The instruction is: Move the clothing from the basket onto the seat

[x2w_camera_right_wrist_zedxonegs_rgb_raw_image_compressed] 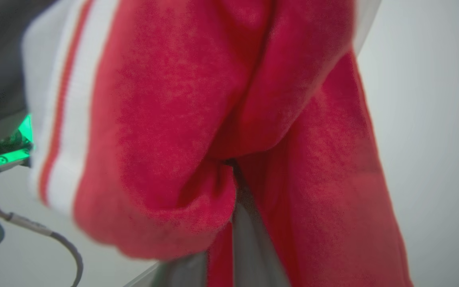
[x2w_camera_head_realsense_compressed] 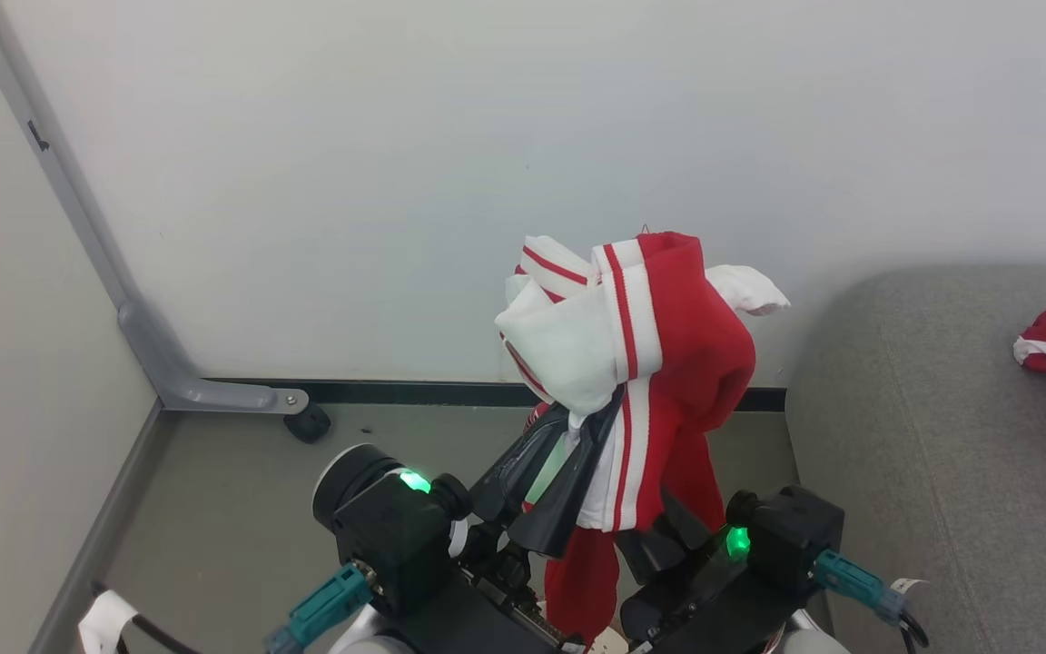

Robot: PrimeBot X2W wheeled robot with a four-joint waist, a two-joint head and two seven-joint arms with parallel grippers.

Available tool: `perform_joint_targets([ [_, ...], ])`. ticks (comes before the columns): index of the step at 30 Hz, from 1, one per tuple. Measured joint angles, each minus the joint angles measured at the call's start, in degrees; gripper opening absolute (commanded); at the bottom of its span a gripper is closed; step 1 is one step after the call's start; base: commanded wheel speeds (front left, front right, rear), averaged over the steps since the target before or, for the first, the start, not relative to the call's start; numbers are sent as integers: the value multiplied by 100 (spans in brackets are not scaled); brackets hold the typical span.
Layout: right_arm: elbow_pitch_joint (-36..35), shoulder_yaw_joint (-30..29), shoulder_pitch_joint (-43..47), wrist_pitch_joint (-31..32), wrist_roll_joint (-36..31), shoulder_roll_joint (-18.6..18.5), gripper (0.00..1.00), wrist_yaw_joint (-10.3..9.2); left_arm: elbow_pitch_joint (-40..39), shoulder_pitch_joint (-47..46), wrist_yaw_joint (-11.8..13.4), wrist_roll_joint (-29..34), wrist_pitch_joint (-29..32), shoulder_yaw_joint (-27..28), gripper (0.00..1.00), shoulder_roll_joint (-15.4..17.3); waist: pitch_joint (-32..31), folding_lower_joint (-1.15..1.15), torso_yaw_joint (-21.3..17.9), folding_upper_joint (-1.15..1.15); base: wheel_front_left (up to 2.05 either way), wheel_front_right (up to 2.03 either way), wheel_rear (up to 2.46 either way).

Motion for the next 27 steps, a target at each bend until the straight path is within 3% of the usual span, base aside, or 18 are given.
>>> perform_joint_targets([
  [1, 26, 26, -24, -22, 60, 0, 0, -1, -7, 45, 2, 0, 3, 0, 0, 1, 3, 0, -6, 0, 0, 0, 0],
  [2, 47, 30, -46, -56, 77, 0, 0, -2, -10, 64, 15, 0, 7, -1, 10, 1, 4, 0, -10, 0, 0, 0, 0],
  [5, 115, -4, -177, -111, 77, 0, 0, -20, -68, 68, 54, 0, 57, 1, 100, 1, 11, 0, -22, 0, 0, 0, 0],
  [16, 308, -380, -458, -290, 77, -30, 0, -120, -328, 320, 154, 9, 126, -18, 100, 102, 54, 0, -159, 0, 0, 0, 0],
  [27, 291, -905, -466, -407, 76, -415, 0, -299, -356, 843, 279, 181, 272, -227, 100, 401, 201, 0, -419, 0, 0, 0, 0],
])
